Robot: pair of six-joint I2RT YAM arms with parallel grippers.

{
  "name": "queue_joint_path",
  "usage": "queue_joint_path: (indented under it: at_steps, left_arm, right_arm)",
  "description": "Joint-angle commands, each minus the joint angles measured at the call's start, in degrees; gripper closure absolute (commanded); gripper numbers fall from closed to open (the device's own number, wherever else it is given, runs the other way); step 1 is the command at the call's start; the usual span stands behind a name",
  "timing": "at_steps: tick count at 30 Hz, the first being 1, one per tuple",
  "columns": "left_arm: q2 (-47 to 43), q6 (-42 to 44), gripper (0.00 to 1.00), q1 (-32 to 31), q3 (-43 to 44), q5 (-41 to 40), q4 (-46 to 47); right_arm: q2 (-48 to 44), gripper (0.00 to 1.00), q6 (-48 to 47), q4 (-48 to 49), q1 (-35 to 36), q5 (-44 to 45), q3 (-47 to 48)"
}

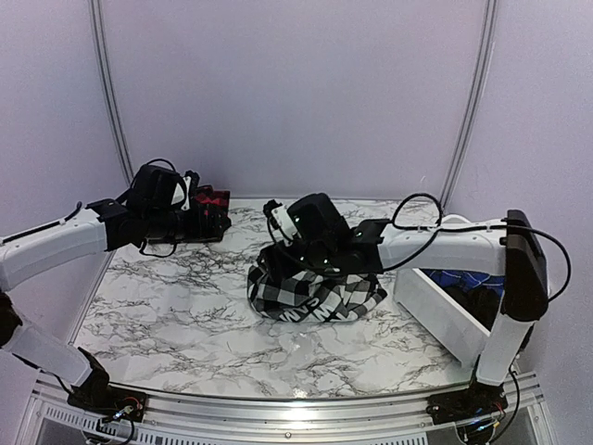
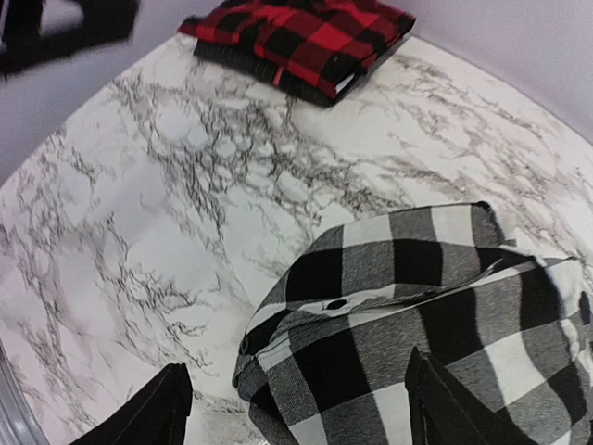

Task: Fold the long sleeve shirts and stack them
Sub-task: Place the crumpled shirt at the center of the board, then adjust the crumpled shirt at the center of the board.

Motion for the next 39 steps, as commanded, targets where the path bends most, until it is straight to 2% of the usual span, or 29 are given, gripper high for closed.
queue_joint_path:
  at_steps: [1, 7, 14, 22, 29, 32, 36, 38, 39]
  left_arm:
    - [5.0, 1.4, 0.01, -0.7, 2.4, 12.1, -0.8]
    - [9.5, 2.3, 0.01, -3.8, 3.2, 14.9, -0.9]
    - [12.8, 1.9, 0.01, -4.9, 4.3, 15.8, -0.8]
    - [13.1, 1.4, 0.01, -5.2, 4.4, 15.0, -0.8]
    - [11.8, 1.1, 0.01, -5.2, 3.5, 12.5, -0.9]
    - [11.4, 1.0, 0.01, -5.2, 3.2, 11.6, -0.9]
    - [11.3, 0.7, 0.01, -5.2, 3.1, 10.2, -0.9]
    - [10.9, 0.5, 0.01, -5.2, 2.9, 9.2, -0.9]
    - [10.6, 0.4, 0.01, -5.2, 2.8, 8.6, -0.9]
  right_arm:
    - [-6.5, 0.24, 4.4, -1.2, -4.5, 1.8, 2.5]
    - [-10.7, 0.26, 8.3, -4.1, -11.3, 2.7, -5.0]
    - [-12.4, 0.30, 10.4, -2.7, -17.4, -3.9, -11.3]
    - [-7.3, 0.31, 11.1, -5.0, -18.0, -3.3, -9.8]
    - [-3.4, 0.30, 12.9, -7.8, -18.0, 1.7, -8.1]
    - [-2.6, 0.31, 13.6, -7.1, -17.7, 0.7, -8.2]
    - [-1.9, 0.40, 13.5, -6.0, -16.5, -0.4, -7.3]
    - [-1.7, 0.50, 13.2, -5.6, -15.7, -0.4, -5.9]
    - [-1.5, 0.59, 13.0, -5.5, -15.3, -0.4, -5.3]
